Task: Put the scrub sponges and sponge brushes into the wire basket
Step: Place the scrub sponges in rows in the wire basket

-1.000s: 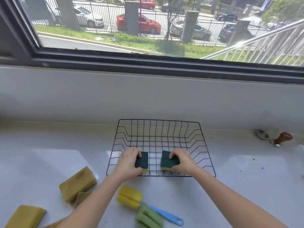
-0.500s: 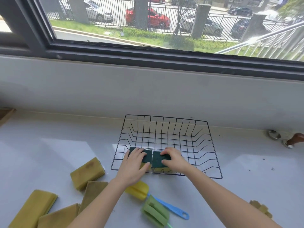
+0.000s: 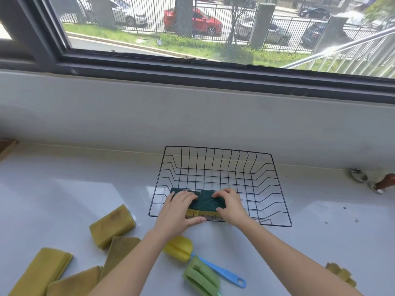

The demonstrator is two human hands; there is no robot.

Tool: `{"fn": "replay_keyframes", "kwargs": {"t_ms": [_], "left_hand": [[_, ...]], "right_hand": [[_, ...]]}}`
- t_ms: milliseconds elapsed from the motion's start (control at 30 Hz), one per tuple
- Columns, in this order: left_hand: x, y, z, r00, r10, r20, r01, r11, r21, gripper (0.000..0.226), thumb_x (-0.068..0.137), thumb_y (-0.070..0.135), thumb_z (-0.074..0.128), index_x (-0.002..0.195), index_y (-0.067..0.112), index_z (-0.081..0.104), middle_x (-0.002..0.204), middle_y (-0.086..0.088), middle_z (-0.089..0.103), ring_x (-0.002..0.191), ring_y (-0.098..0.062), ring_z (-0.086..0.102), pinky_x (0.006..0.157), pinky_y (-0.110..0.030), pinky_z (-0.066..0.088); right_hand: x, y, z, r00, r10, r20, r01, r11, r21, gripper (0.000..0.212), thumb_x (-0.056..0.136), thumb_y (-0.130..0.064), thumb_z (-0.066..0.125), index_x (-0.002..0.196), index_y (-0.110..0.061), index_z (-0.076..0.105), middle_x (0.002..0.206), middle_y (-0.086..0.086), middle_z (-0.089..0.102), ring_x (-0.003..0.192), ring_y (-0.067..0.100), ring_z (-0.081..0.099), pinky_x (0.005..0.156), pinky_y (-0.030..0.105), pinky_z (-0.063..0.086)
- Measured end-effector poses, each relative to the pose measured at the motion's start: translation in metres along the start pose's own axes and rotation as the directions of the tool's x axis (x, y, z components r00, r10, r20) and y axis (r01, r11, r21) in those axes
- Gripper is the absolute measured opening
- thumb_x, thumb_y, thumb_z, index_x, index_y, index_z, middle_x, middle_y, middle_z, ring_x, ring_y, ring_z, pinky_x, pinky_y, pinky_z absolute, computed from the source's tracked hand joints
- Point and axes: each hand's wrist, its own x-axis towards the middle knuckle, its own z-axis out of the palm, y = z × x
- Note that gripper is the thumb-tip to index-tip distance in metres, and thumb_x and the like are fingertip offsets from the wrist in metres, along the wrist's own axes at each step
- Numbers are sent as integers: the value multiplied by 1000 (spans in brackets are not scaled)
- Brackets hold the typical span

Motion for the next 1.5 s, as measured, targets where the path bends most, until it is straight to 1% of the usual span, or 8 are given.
{"fn": "replay_keyframes", "kwargs": {"t_ms": [367,500,600,733,867,1067,1233,1500], "left_hand": [[15,-2,8,997,42,60,-51,988,148,61,82,71,35,136,42,40,150,13,35,141,-14,24,118,-42,10],[11,4,4,997,73,21,-75,982,171,56,87,63,40,135,35,45,148,8,40,140,-15,29,118,-45,9],[-7,21,4,989,72,-130,-57,991,119,48,89,46,50,133,28,48,141,7,48,135,-14,39,118,-42,13],[-61,52,13,945,10,-328,-45,994,-100,42,84,26,54,126,23,52,134,8,52,126,-8,41,111,-33,22],[-134,79,34,941,-99,-325,4,959,-283,39,82,22,54,120,32,51,128,20,49,120,3,40,100,-25,32],[-213,106,53,944,-230,-237,130,919,-371,39,65,27,55,101,37,47,86,10,70,75,-2,66,69,-17,47],[-240,98,52,922,-354,-157,283,892,-352,39,84,24,53,123,29,49,120,16,53,113,-3,53,98,-22,37],[-278,89,34,765,-619,-179,507,750,-425,42,89,26,52,130,30,41,132,18,45,123,-4,43,102,-25,32]], "right_hand": [[6,5,-13,992,-71,101,73,997,-18,40,90,-27,57,129,-17,54,144,5,38,134,21,35,107,26,27],[1,0,-15,990,-79,119,90,991,-97,43,93,-26,53,134,-17,48,155,10,27,145,27,14,119,39,17],[-16,-4,-16,984,-173,-41,168,980,-105,39,92,-20,55,131,-17,52,155,7,29,147,24,13,120,41,19],[-67,-8,-15,890,-361,-280,356,932,-72,32,85,-3,57,114,-17,60,132,0,52,129,16,40,108,30,34],[-141,9,7,916,-372,-150,375,927,-13,35,85,-7,53,108,-33,57,118,-21,53,117,-6,42,93,10,35],[-221,43,51,942,-323,93,313,944,102,37,80,-9,51,99,-40,57,101,-21,58,88,-3,58,74,22,51],[-231,32,60,907,-370,201,362,929,79,35,83,-17,49,97,-48,53,99,-30,52,93,-4,55,79,24,52],[-214,-12,80,774,-516,367,530,845,70,33,87,-28,51,110,-50,43,115,-33,45,104,-12,48,85,21,48]]}}
